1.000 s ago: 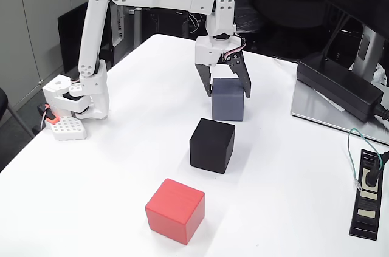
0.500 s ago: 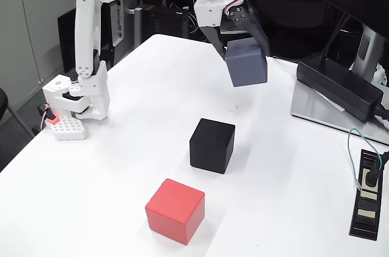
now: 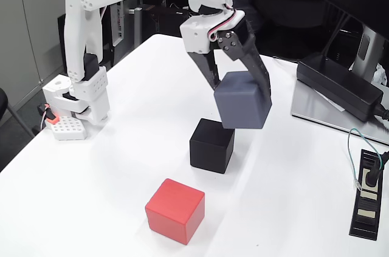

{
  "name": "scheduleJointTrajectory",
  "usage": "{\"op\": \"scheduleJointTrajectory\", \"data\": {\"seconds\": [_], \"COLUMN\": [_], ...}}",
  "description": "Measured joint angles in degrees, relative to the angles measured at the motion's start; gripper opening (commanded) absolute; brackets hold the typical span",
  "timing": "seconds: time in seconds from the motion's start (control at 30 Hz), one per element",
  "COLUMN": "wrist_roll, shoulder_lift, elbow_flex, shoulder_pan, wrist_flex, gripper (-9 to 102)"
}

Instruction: Stack the three blocks in an ordered color.

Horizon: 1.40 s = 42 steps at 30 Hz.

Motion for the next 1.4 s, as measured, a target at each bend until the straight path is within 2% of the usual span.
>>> {"op": "scheduleJointTrajectory", "data": {"seconds": [0.47,0.7,1.07,1.4], "wrist_roll": [-4.66,-10.37,-13.80,-13.80], "shoulder_lift": [6.86,8.00,8.00,6.77], "elbow_flex": [0.18,9.84,16.96,19.51], "shoulder_pan": [18.81,24.52,24.87,25.40], "wrist_flex": [0.00,0.00,-0.44,-5.80], "gripper": [-1,-1,-1,-1]}}
